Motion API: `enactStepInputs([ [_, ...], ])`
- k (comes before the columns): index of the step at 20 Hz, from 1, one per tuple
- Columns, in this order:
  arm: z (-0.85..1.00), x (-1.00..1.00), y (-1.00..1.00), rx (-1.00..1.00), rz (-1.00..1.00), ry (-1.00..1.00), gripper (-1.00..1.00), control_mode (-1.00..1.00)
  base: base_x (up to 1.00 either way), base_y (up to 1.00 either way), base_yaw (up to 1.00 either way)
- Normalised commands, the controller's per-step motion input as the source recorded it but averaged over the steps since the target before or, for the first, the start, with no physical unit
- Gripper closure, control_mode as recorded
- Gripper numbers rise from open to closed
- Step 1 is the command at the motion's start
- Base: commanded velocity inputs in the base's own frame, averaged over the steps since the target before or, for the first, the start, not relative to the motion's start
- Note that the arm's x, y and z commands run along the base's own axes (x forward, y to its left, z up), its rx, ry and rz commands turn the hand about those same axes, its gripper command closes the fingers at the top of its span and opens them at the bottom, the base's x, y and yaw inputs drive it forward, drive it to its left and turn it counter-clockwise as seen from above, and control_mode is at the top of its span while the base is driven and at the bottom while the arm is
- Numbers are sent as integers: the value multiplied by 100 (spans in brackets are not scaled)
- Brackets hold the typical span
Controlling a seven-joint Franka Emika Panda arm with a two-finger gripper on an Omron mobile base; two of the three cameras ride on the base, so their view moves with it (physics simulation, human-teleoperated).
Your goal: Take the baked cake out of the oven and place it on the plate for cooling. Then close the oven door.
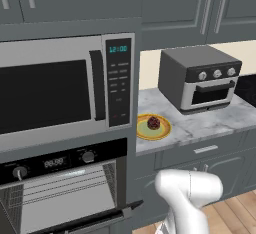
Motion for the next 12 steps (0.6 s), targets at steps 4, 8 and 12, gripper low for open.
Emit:
enactStepInputs([
  [4, 11, 82, 26, 3, -12, -4, -100, -100, 0, 0, 0],
  [8, 4, 84, 27, 2, -11, -2, -100, -100, 0, 0, 0],
  [12, -1, 84, 28, 0, -12, 0, -100, -100, 0, 0, 0],
])
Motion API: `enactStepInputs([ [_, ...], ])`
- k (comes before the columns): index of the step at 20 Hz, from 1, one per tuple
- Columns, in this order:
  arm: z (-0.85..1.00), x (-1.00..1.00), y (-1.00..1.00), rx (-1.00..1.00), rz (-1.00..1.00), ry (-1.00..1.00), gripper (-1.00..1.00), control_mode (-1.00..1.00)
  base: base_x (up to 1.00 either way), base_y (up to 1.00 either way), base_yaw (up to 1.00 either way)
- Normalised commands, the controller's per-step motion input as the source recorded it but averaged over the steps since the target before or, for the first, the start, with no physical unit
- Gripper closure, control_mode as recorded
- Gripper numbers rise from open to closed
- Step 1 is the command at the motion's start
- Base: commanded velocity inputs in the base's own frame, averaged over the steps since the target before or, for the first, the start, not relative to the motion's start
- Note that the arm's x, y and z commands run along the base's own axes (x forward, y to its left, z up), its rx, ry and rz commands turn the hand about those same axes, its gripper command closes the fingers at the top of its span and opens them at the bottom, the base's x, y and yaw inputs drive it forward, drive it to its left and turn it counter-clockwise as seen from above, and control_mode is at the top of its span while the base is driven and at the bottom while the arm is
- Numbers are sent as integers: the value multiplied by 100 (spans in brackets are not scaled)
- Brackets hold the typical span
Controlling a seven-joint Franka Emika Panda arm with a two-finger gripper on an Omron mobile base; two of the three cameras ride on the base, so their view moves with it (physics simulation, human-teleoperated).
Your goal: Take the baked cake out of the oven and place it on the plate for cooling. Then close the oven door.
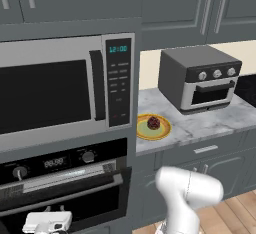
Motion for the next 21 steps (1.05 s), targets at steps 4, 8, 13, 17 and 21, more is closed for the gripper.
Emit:
enactStepInputs([
  [4, -12, 82, 26, 0, -13, 0, -100, -100, 0, 0, 0],
  [8, -11, 69, 26, 0, -14, 0, -100, -100, 0, 0, 0],
  [13, -13, 55, 25, -3, -16, 0, -100, -100, 0, 0, 0],
  [17, -5, 7, 8, -11, -12, 4, -100, -100, 0, 0, 0],
  [21, 0, 0, 3, -7, -9, 0, -100, -100, 0, 0, 0],
])
